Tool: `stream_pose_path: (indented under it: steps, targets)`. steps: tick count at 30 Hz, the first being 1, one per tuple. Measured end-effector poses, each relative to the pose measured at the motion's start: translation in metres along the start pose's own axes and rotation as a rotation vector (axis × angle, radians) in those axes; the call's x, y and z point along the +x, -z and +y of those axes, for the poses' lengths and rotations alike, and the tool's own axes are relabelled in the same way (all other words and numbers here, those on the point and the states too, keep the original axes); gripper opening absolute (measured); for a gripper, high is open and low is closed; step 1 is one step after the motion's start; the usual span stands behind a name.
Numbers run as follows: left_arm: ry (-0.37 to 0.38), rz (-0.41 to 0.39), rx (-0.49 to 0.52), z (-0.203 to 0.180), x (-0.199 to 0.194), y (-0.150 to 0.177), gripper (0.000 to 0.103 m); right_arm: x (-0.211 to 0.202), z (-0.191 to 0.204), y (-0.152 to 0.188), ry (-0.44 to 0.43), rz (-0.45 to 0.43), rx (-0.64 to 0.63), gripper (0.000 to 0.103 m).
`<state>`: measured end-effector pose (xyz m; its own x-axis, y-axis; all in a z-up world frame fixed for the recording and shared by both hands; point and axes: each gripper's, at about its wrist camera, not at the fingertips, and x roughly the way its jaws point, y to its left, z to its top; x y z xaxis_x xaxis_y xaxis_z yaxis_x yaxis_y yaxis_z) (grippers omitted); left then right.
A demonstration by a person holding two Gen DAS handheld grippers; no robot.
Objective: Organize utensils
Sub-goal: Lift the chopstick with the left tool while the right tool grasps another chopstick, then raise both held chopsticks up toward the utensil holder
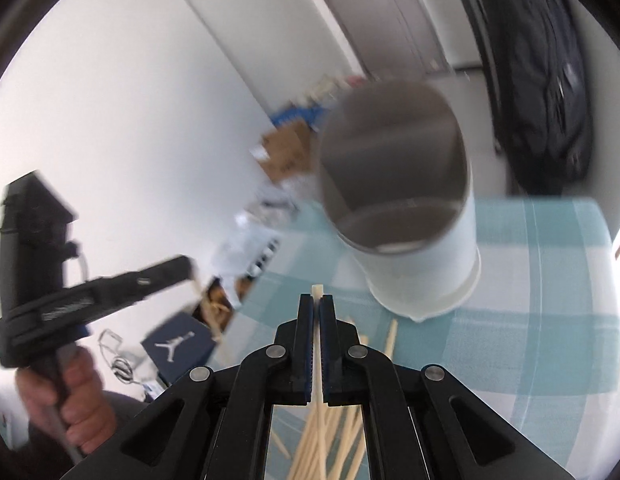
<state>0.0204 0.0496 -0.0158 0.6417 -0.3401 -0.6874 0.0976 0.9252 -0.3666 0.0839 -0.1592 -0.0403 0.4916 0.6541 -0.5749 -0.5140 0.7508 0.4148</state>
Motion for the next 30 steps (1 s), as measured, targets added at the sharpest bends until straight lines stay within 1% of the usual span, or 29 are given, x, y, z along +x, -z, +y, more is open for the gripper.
stream_pose_path:
  steps: [3,5,7,9,12,14,16,18,20,22,24,25,26,27,29,30]
  targets:
    - [0.003,0.011,0.036,-0.014,-0.001,0.001,0.002,-0.015,0.011,0.005,0.0,-0.065,-0.063,0.002]
    - [-0.006,0.015,0.058,-0.023,-0.002,0.0,0.002,-0.024,0.012,0.007,-0.011,-0.096,-0.066,0.002]
    - [-0.028,-0.003,0.088,-0.031,-0.008,-0.001,0.002,-0.033,0.014,0.006,-0.019,-0.123,-0.06,0.002]
    - [-0.021,-0.006,0.101,-0.038,-0.012,-0.004,0.002,-0.041,0.009,0.004,-0.031,-0.15,-0.05,0.0]
    - [-0.037,-0.017,0.125,-0.047,-0.017,-0.008,0.002,-0.05,0.007,0.0,-0.049,-0.171,-0.044,0.0]
    - [-0.046,-0.023,0.137,-0.051,-0.019,-0.012,0.002,-0.052,0.008,0.001,-0.044,-0.167,-0.049,0.0]
    - [-0.058,-0.03,0.145,-0.053,-0.02,-0.015,0.002,-0.051,0.006,0.002,-0.042,-0.153,-0.043,0.0]
    - [-0.061,-0.033,0.15,-0.053,-0.018,-0.015,0.002,-0.046,0.001,0.004,-0.055,-0.11,-0.006,0.0]
    - [-0.067,-0.025,0.147,-0.05,-0.014,-0.014,0.002,-0.047,-0.007,0.007,-0.028,-0.097,0.034,0.001]
    - [-0.069,-0.017,0.131,-0.045,-0.011,-0.01,0.002,-0.046,-0.021,0.009,-0.02,-0.066,0.096,0.003]
    - [-0.056,-0.004,0.103,-0.038,-0.005,-0.008,0.002,-0.04,-0.045,0.015,0.012,-0.007,0.199,0.004]
    - [-0.048,0.001,0.091,-0.034,-0.002,-0.006,0.002,-0.036,-0.053,0.017,0.021,0.024,0.232,0.006]
    - [-0.048,0.003,0.084,-0.031,0.0,-0.006,0.002,-0.032,-0.063,0.02,0.042,0.065,0.265,0.014]
    - [-0.046,0.005,0.074,-0.028,0.003,-0.006,0.002,-0.026,-0.072,0.024,0.065,0.116,0.291,0.018]
    - [-0.028,0.014,0.054,-0.022,0.006,-0.006,0.002,-0.019,-0.083,0.031,0.095,0.162,0.327,0.03]
    - [-0.022,0.017,0.043,-0.019,0.007,-0.006,0.002,-0.017,-0.089,0.034,0.125,0.182,0.344,0.03]
